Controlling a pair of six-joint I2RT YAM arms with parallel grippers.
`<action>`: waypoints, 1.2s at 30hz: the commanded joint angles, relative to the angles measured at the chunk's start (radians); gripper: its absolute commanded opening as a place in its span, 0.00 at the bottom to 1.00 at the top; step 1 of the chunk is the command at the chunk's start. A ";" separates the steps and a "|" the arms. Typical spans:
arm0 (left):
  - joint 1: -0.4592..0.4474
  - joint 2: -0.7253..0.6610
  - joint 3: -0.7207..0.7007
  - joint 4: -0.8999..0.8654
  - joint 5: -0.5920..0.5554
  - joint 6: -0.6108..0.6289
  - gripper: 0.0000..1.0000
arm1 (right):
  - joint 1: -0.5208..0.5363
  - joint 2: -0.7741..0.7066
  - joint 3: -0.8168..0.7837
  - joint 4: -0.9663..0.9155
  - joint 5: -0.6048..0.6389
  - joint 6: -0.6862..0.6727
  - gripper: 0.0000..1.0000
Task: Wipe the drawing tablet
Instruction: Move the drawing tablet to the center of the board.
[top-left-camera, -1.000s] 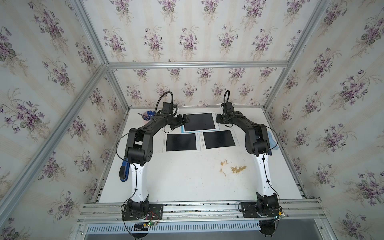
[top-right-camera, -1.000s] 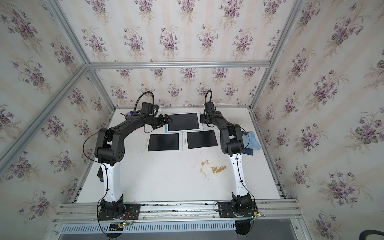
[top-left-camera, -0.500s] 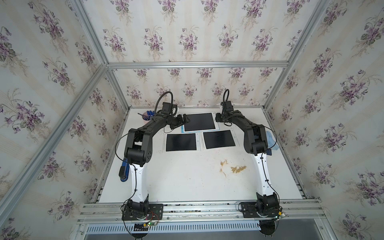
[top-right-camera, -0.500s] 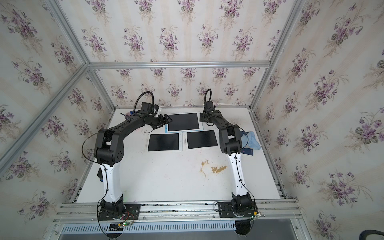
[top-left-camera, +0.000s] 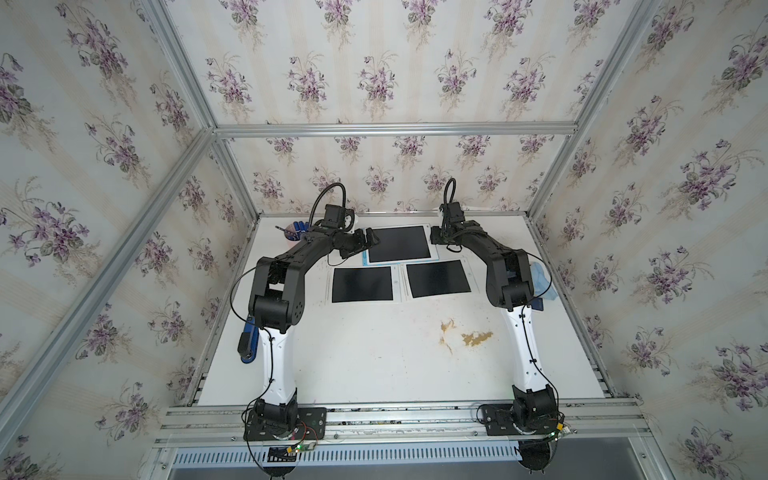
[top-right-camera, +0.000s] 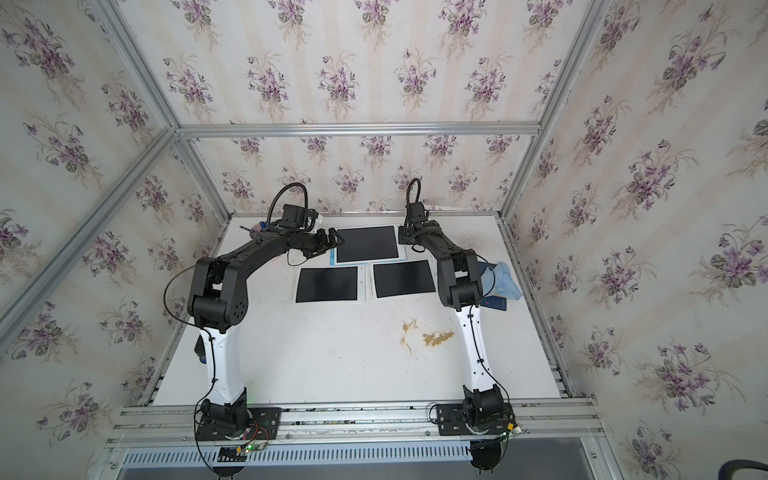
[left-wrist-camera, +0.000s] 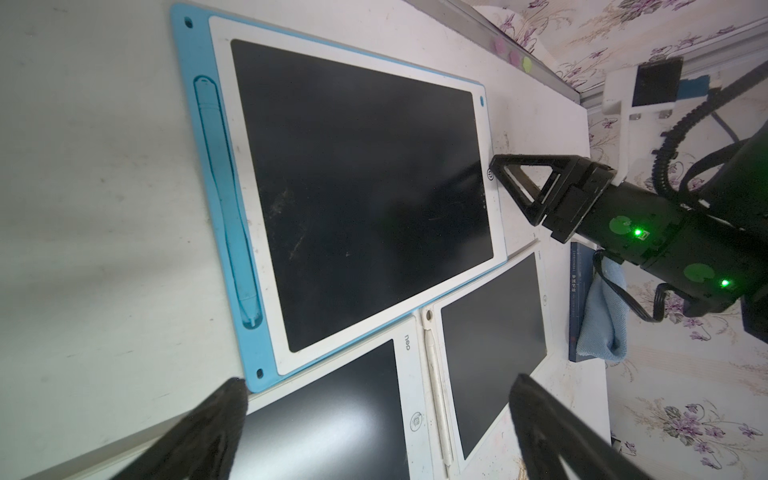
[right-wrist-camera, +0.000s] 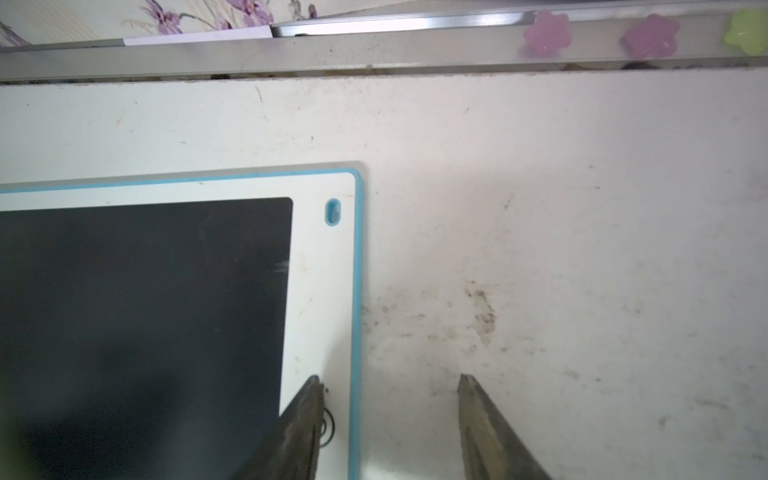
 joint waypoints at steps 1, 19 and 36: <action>0.004 -0.009 0.001 0.019 0.010 0.004 1.00 | 0.006 0.030 -0.010 -0.226 0.045 -0.023 0.53; 0.008 -0.024 -0.020 0.033 0.020 0.002 1.00 | 0.015 0.028 -0.013 -0.300 0.093 -0.095 0.51; 0.009 -0.056 -0.048 0.041 0.019 0.001 1.00 | 0.013 -0.020 -0.073 -0.265 -0.004 -0.062 0.50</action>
